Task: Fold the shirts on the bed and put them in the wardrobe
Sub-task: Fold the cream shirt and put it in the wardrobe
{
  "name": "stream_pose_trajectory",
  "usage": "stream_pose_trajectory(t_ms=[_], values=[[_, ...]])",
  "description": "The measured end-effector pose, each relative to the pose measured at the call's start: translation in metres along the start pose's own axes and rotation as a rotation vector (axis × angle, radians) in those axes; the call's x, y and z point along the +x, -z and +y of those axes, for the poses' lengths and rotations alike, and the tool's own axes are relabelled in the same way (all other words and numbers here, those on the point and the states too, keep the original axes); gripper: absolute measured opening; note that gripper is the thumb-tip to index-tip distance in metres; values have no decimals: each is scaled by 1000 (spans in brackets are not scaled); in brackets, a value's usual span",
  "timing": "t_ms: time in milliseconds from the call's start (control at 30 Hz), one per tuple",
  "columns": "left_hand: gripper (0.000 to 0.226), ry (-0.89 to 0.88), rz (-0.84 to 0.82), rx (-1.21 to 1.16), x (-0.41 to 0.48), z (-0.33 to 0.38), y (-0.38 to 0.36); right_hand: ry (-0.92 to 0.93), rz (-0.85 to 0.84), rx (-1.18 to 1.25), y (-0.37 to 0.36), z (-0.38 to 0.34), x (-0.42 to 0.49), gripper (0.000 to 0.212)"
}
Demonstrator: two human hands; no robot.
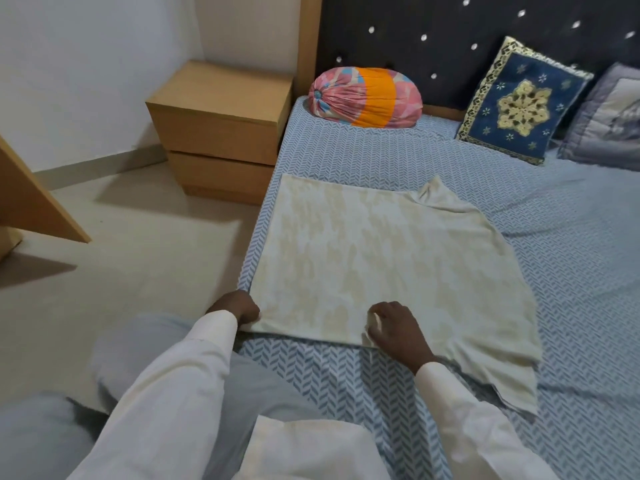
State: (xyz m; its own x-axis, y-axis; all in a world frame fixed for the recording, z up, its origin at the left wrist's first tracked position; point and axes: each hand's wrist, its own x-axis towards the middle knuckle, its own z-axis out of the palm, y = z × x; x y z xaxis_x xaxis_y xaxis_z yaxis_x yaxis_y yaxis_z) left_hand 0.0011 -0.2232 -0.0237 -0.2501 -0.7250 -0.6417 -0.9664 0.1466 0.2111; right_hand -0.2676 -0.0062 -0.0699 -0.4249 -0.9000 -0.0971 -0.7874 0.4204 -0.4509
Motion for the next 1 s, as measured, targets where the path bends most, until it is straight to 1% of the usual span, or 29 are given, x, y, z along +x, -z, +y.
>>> stream_pose_trajectory(t_ms=[67, 167, 233, 267, 300, 333, 367, 400, 433, 500, 533, 600, 667, 700, 767, 800, 900, 933, 967, 1000], values=[[53, 2, 32, -25, -5, -9, 0, -7, 41, -130, -2, 2, -17, 35], [46, -8, 59, -20, -11, -15, 0, -116, 136, -255, -2, 20, -36, 31], [52, 7, 123, 55, -15, -12, -5, -196, 188, -313, 2, 34, -46, 24], [56, -5, 181, 128, -18, -9, -8, -242, 192, -350, 6, 40, -53, 22], [59, -59, 244, 211, -21, -5, -9, -302, 187, -392, 11, 44, -59, 21], [59, -160, 281, 282, -22, -1, -12, -365, 189, -439, 15, 49, -64, 23], [55, -296, 270, 313, -22, 4, -16, -422, 203, -472, 21, 54, -69, 26], [48, -428, 212, 324, -22, 11, -21, -457, 218, -481, 27, 58, -72, 28], [38, -522, 143, 357, -23, 16, -26, -463, 230, -487, 31, 60, -73, 29], [28, -602, 84, 508, -26, 22, -33, -426, 156, -484, 36, 62, -76, 28], [27, -605, 90, 574, -25, 22, -32, -384, 99, -487, 34, 61, -75, 29], [28, -601, 138, 665, -22, 22, -30, -291, 50, -507, 28, 61, -83, 32], [31, -593, 205, 737, -18, 19, -28, -257, 105, -506, 26, 62, -87, 24], [32, -586, 229, 770, -16, 19, -28, -258, 162, -498, 27, 63, -89, 19], [32, -572, 238, 808, -11, 15, -27, -250, 240, -462, 33, 59, -87, 14], [31, -568, 236, 810, -8, 13, -27, -254, 240, -446, 36, 55, -86, 16], [29, -580, 227, 797, -5, 12, -26, -315, 70, -425, 44, 48, -85, 21], [29, -577, 224, 792, -5, 13, -25, -359, 44, -398, 46, 51, -85, 24], [28, -569, 217, 789, -5, 12, -25, -408, 76, -344, 49, 55, -87, 28], [28, -564, 210, 786, -5, 12, -25, -461, 176, -275, 53, 60, -90, 31]])
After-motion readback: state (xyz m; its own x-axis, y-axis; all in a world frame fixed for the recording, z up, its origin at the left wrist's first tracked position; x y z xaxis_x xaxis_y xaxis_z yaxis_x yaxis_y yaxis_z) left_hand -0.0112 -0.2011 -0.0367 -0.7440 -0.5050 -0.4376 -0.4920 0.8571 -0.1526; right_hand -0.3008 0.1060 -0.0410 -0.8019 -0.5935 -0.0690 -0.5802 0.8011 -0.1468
